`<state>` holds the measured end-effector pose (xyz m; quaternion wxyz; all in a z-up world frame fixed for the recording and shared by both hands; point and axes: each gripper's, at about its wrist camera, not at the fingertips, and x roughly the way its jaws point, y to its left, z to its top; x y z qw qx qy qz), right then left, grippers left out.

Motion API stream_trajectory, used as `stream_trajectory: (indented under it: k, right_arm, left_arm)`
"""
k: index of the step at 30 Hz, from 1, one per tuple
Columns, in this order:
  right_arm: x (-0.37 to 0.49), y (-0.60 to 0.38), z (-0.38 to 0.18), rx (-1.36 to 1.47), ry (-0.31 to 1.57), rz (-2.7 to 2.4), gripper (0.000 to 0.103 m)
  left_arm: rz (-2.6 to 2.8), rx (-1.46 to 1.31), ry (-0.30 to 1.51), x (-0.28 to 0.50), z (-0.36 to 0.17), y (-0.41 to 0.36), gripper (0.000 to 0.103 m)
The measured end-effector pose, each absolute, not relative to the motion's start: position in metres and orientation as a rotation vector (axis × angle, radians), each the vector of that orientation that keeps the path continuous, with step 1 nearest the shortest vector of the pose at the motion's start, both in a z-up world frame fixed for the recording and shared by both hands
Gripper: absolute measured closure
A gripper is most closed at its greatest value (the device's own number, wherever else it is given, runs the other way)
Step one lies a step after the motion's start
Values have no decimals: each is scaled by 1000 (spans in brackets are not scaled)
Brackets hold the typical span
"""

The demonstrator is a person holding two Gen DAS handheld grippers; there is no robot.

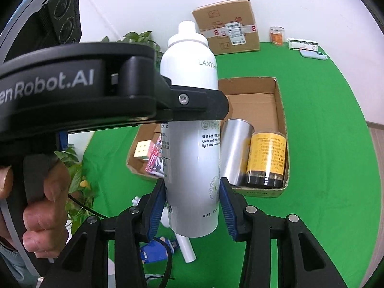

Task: Organize rigid objects
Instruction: 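Lift the spray bottle and lower it into the box between cup and jar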

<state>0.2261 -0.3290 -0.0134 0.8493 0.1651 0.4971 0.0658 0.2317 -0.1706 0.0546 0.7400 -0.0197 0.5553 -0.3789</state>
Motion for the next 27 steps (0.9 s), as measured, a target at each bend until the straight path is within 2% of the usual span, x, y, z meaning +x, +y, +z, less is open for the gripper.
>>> stream_trajectory:
  k: [17, 27]
  right_arm:
    - [344, -356, -71, 421, 1194, 63, 61]
    - [405, -385, -126, 485, 1305, 34, 60]
  left_arm:
    - [-879, -52, 1333, 341, -9, -215, 61]
    - [-872, -78, 1459, 387, -64, -241, 61]
